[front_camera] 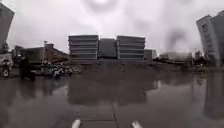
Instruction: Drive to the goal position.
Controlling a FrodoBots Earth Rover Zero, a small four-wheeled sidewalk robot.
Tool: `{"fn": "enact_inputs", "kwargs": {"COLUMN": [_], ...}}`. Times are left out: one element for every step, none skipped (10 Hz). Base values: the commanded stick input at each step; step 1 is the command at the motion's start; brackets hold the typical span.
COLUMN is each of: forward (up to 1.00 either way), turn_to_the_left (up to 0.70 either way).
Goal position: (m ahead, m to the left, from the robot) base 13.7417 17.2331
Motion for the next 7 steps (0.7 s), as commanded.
{"fn": "enact_inputs", "kwargs": {"forward": [0.70,0.70,0.70,0.70,0.70,0.70,0.70], "turn_to_the_left": [0.00,0.00,0.00,0.00,0.00,0.00,0.00]}}
